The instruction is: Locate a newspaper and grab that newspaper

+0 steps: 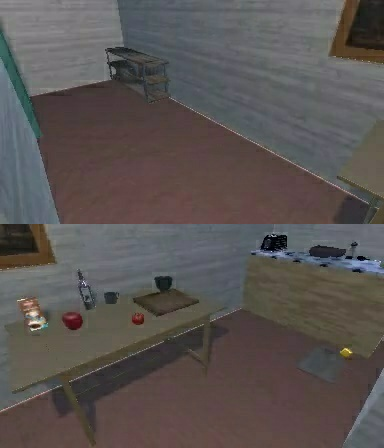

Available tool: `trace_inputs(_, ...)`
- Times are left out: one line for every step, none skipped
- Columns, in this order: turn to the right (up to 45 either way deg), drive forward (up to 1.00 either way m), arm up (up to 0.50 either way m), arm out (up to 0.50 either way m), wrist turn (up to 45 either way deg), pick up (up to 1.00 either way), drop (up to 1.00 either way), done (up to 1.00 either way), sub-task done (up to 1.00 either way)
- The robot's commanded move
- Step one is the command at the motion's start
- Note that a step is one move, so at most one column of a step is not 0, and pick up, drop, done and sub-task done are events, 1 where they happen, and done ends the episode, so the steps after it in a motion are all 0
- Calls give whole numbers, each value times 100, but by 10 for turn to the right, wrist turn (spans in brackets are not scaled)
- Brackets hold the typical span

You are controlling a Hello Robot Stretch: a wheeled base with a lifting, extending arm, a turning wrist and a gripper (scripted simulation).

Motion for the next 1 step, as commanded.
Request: trace_inputs(0, 55, 0, 0, 0, 0, 0, 0, 0)
